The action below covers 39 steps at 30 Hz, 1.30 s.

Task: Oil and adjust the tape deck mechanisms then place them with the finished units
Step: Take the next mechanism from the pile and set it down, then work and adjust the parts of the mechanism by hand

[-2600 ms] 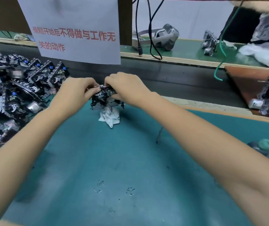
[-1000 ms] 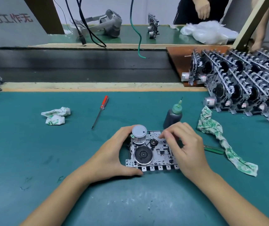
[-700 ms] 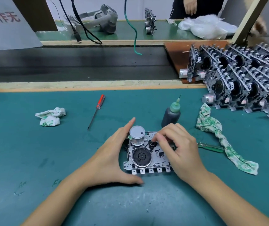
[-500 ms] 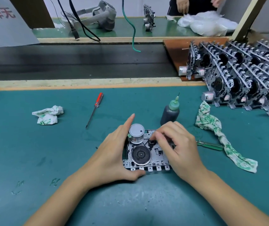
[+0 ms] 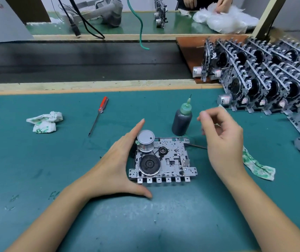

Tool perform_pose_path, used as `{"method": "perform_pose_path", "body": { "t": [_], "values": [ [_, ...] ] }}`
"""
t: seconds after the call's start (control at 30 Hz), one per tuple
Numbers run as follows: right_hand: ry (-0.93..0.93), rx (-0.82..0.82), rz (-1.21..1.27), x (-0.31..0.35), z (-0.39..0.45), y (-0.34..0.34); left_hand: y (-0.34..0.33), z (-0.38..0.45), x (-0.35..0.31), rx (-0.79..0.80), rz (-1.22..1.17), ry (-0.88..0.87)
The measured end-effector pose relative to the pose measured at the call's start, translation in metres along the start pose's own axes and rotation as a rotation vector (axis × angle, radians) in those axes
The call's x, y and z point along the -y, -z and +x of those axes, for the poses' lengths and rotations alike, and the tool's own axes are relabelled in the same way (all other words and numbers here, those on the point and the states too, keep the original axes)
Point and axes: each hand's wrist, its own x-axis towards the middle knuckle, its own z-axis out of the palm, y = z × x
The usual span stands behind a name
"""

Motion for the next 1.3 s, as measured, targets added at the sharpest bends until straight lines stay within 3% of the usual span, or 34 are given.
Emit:
{"method": "perform_pose_path", "body": {
  "t": [0.07,0.17,0.3,0.47,0.5,0.57,0.67,0.73,0.93,1.13,1.23,1.3],
  "values": [
    [-0.065,-0.055,0.047,-0.006,0.003,0.0,-0.001,0.0,-0.002,-0.024,-0.067,0.052],
    [-0.18,0.036,-0.014,-0.012,0.008,-0.006,-0.001,0.008,-0.009,-0.12,-0.15,0.087],
    [-0.245,0.146,-0.147,-0.019,0.007,-0.019,0.004,0.028,-0.021,-0.169,-0.033,0.095],
    [-0.1,-0.047,-0.109,-0.004,0.005,-0.004,-0.007,0.035,-0.026,-0.243,-0.097,0.127],
    [-0.043,-0.012,-0.109,0.003,0.004,0.004,-0.008,0.032,-0.024,-0.245,-0.141,0.126],
    [0.024,0.237,-0.198,0.015,-0.002,0.015,-0.005,0.029,-0.021,-0.209,-0.259,0.137],
    [0.134,0.704,-0.672,0.028,-0.013,0.019,0.004,0.029,-0.014,-0.117,-0.463,0.15],
    [0.166,0.88,-0.857,0.032,-0.014,0.015,0.007,0.03,-0.012,-0.081,-0.506,0.141],
    [0.218,0.992,-1.022,0.033,-0.012,0.001,0.005,0.03,-0.011,-0.052,-0.527,0.094],
    [0.246,0.988,-1.036,0.041,-0.007,-0.007,0.009,0.029,-0.01,-0.043,-0.497,0.068],
    [0.249,0.997,-0.94,0.046,-0.003,-0.006,0.016,0.026,-0.012,-0.077,-0.504,0.082],
    [0.122,1.057,-0.676,0.047,-0.001,-0.004,0.025,0.025,-0.01,-0.065,-0.624,0.13]
  ]
}}
